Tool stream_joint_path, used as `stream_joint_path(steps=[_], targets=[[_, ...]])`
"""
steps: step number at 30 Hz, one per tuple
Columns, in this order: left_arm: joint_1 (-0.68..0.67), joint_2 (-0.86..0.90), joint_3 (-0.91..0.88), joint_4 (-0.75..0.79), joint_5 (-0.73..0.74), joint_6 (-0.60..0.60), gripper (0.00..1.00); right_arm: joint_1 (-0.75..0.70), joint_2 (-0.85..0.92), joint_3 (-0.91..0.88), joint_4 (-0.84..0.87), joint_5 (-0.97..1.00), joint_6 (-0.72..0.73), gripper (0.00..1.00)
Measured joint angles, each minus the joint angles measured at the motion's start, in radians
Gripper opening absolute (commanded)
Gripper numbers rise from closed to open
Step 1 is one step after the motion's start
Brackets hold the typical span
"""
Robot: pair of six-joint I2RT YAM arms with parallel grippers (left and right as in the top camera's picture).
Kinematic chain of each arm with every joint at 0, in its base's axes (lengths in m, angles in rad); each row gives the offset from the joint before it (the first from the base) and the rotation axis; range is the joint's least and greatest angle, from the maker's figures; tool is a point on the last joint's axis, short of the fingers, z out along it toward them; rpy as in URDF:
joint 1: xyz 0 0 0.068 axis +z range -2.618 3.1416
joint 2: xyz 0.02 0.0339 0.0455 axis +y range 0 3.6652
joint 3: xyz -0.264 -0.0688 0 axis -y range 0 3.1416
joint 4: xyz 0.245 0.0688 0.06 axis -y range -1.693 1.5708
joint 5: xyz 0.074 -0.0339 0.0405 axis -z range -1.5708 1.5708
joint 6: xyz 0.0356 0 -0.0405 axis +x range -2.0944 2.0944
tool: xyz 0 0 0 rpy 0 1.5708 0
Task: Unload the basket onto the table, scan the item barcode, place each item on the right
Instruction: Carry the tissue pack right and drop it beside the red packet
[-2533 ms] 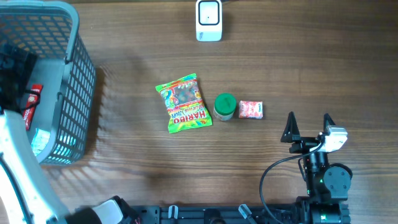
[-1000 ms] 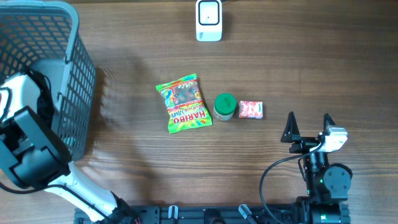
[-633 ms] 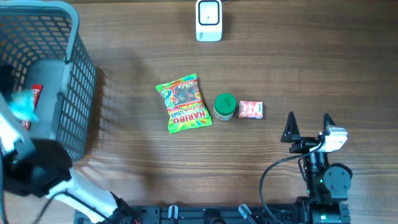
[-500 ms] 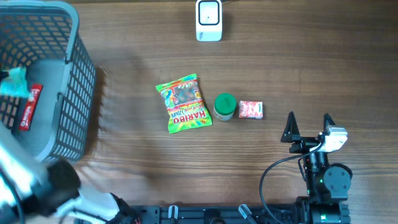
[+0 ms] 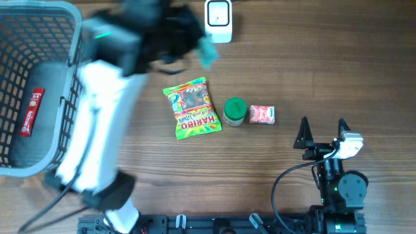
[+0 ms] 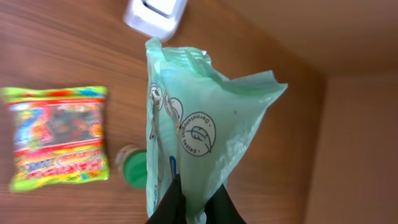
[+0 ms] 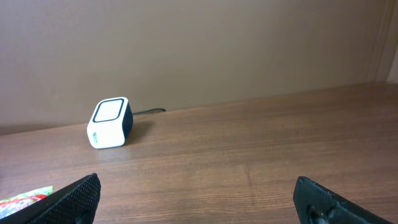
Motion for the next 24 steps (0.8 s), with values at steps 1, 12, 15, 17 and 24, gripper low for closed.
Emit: stream_joint_path(steps=[1,12,15,17,24], targets=[[-0.043,0.058,0.0,0.037,-0.01,0.006,0.04,0.0,0.0,0.0,0.0,0.0,0.0,1.0],[-0.313,0.548,-0.008,0.342,-0.005,0.071,0.04,0.0,0.0,0.0,0.0,0.0,0.0,1.0],[-0.346,0.592,-0.008,0.405,0.027,0.076,0.04,0.0,0.0,0.0,0.0,0.0,0.0,1.0],[-0.355,0.607,-0.008,0.433,0.05,0.076,0.04,0.0,0.0,0.0,0.0,0.0,0.0,1.0],[-0.354,0.616,-0.008,0.435,0.093,0.068,0.06,0.0,0.0,0.0,0.0,0.0,0.0,1.0]])
